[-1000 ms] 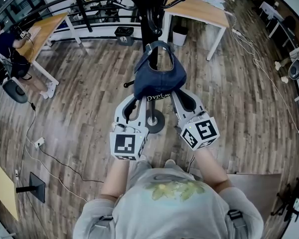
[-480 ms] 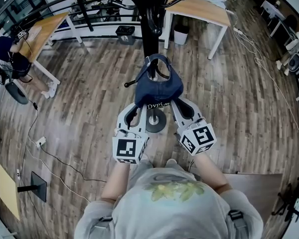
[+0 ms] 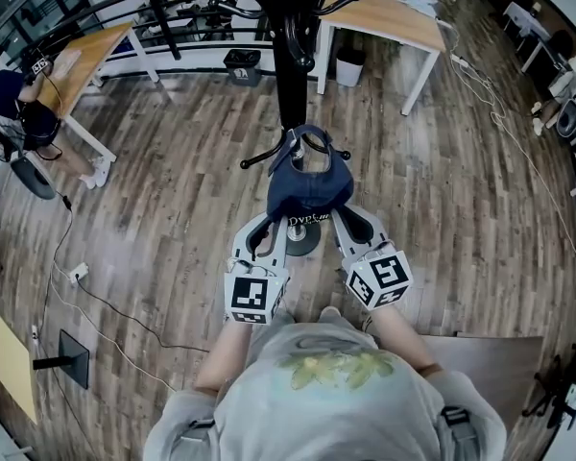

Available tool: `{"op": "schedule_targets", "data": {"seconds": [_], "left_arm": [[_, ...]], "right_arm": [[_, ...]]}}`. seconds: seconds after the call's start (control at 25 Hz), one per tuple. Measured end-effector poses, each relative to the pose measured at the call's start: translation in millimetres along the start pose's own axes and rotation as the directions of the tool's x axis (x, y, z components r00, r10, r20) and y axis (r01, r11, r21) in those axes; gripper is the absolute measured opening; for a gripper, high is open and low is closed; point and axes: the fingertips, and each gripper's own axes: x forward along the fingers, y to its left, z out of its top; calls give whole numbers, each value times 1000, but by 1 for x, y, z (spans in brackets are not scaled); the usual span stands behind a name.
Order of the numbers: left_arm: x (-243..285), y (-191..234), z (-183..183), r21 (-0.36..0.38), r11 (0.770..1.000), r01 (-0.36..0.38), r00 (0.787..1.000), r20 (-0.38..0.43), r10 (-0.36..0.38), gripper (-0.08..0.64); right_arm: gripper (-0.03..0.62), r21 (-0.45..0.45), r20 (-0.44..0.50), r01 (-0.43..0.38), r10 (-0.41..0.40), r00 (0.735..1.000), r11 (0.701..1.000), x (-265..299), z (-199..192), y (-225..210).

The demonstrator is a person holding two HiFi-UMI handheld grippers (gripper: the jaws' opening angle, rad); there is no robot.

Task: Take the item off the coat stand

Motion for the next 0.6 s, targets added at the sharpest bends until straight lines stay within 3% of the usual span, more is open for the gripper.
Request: {"op": "schedule_targets", "data": {"seconds": [0.6], "left_arm": [[-1,-5,-8,12,1000,10,1000,-17,-9,55]], "right_arm": [[29,3,-30,12,-12,999,1000,-6,-12,-1]]}}
